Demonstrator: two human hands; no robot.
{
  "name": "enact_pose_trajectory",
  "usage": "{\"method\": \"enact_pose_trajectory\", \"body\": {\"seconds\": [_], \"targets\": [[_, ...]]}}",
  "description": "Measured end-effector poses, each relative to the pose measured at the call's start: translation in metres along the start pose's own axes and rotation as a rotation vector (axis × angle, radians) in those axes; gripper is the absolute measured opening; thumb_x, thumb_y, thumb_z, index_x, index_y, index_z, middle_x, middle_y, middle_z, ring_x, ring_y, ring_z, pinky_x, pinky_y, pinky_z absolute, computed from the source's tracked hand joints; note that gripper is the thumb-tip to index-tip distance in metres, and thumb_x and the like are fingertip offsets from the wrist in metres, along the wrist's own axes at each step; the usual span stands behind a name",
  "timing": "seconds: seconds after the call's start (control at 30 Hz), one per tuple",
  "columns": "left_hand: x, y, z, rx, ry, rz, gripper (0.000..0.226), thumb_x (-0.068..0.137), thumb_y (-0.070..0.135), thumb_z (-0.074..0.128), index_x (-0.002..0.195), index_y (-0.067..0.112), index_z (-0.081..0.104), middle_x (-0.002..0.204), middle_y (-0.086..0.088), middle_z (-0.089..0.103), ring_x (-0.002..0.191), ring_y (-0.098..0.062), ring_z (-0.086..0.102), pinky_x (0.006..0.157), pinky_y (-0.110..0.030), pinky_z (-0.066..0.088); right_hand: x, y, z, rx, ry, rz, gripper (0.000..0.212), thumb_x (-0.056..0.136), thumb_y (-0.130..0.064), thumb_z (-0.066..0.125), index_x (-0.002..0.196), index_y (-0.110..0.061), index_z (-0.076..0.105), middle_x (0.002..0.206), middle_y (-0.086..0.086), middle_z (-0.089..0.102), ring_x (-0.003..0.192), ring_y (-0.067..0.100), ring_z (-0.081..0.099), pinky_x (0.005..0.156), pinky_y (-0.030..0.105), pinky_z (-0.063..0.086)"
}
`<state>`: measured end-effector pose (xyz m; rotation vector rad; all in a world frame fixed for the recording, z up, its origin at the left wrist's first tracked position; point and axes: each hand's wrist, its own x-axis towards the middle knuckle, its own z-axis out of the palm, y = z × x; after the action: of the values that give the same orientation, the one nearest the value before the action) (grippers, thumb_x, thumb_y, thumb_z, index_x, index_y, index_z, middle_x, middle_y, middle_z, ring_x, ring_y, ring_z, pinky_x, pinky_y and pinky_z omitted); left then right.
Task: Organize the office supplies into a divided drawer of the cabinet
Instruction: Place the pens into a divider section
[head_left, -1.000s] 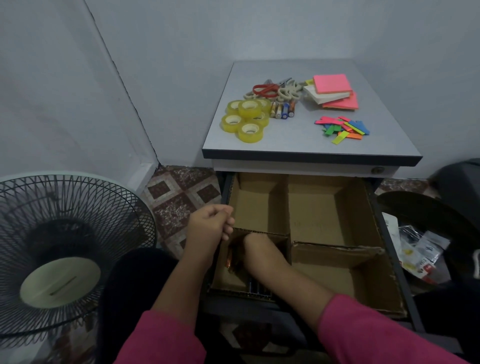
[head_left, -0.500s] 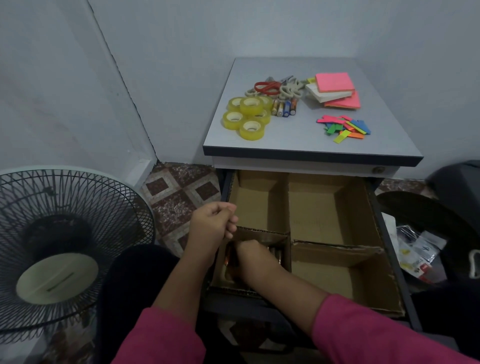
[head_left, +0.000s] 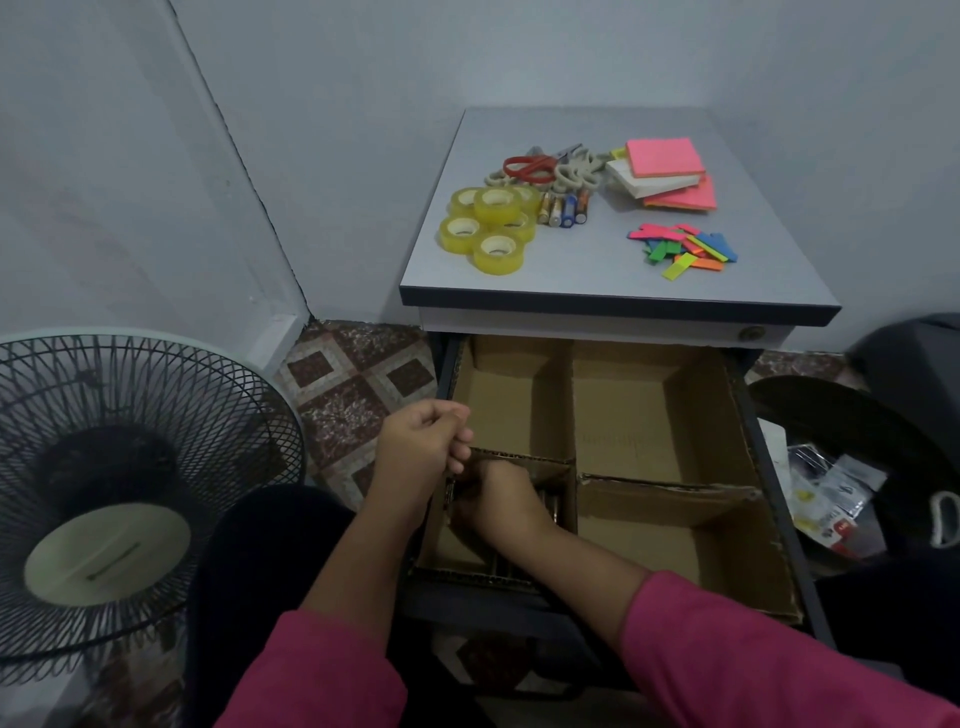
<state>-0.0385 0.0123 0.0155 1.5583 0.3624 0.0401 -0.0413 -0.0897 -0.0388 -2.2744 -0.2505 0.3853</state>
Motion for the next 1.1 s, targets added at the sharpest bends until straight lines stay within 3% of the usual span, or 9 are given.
{"method": "enact_pose_trajectory", "body": {"seconds": [0.2,0.53,0.67,0.9,1.1], "targets": [[0.0,0.0,0.002,0.011,0.005,0.001,0.015,0.093,0.0,0.052,0.086,0.004,0.064,0.065,-0.008,0.061,0.045,-0.005,0.052,0.042,-0.017,0.043,0.0,-0.005,-0.001,-0.264,-0.052,-0.124,0.025,0.09,-0.004,0.048,0.109,-0.007,0.064,0.103,0.015,0.067,0.097,0.032,0.064,0.08,0.037,0.051],[-0.001,-0.002,0.0,0.017,0.006,0.003,0.015,0.093,0.001,0.053,0.086,0.006,0.065,0.065,-0.006,0.061,0.047,-0.006,0.053,0.044,-0.019,0.044,-0.005,-0.007,-0.012,-0.538,-0.042,-0.106,0.023,0.091,-0.003,0.048,0.109,-0.009,0.063,0.107,0.013,0.064,0.1,0.032,0.062,0.069,0.034,0.044],[-0.001,-0.002,0.0,0.015,0.002,0.001,0.014,0.094,0.002,0.053,0.086,0.007,0.065,0.065,-0.006,0.062,0.047,-0.005,0.053,0.044,-0.018,0.044,-0.007,-0.002,-0.012,-0.514,-0.087,-0.021,0.022,0.09,-0.005,0.051,0.106,-0.007,0.065,0.105,0.014,0.066,0.1,0.032,0.063,0.071,0.033,0.047],[-0.001,-0.001,0.0,0.012,-0.006,0.006,0.014,0.094,0.001,0.053,0.087,0.005,0.065,0.066,-0.008,0.061,0.046,-0.005,0.053,0.043,-0.019,0.044,-0.005,-0.004,-0.006,-0.433,-0.164,-0.046,0.02,0.084,-0.016,0.063,0.103,-0.011,0.064,0.098,0.013,0.067,0.093,0.031,0.065,0.065,0.027,0.041],[0.0,-0.002,0.002,0.004,0.001,-0.009,0.015,0.094,0.002,0.054,0.083,0.007,0.064,0.065,-0.007,0.061,0.046,-0.006,0.052,0.042,-0.018,0.043,-0.002,-0.008,-0.004,-0.505,-0.19,-0.099,0.026,0.09,-0.011,0.054,0.115,-0.009,0.06,0.109,0.015,0.064,0.102,0.033,0.062,0.078,0.035,0.05]]}}
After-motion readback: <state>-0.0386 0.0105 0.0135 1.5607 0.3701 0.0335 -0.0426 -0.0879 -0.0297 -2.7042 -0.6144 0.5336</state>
